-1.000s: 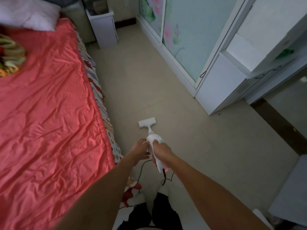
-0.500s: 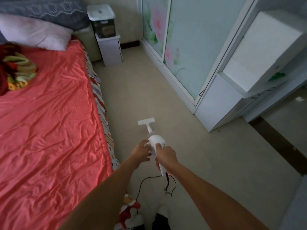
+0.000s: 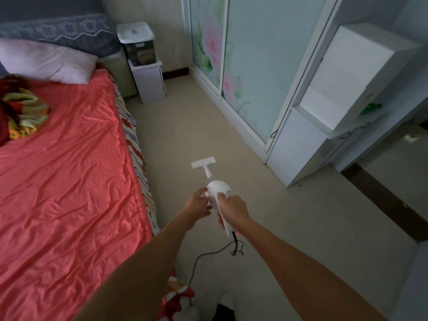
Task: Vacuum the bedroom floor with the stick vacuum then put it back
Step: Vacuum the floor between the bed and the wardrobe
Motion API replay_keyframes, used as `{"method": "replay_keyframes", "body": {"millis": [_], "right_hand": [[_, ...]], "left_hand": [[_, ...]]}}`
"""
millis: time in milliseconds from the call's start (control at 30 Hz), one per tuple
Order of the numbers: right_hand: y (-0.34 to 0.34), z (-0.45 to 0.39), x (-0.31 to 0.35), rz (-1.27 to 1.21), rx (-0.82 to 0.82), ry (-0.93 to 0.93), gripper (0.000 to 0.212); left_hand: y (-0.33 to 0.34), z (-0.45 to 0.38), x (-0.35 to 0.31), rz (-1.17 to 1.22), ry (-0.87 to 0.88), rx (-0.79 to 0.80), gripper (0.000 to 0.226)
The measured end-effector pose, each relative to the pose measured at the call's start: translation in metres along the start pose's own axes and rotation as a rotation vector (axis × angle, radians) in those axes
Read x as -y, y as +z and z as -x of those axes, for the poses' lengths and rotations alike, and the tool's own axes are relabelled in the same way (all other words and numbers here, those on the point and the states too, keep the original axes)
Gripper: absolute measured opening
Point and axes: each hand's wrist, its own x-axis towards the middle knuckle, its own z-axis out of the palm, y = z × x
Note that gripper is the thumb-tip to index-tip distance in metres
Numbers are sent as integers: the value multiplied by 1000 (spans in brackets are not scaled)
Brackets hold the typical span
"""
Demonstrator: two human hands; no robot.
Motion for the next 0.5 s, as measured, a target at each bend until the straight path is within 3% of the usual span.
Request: {"method": "replay_keyframes", "body": {"millis": [333, 500], "right_hand": [[-38, 9, 24, -26, 5, 68, 40], [-86, 10, 54, 155, 98, 22, 25]], "left_hand": [[13, 9, -18, -130, 85, 52, 57], [28, 13, -43, -281, 213, 67, 63]]}}
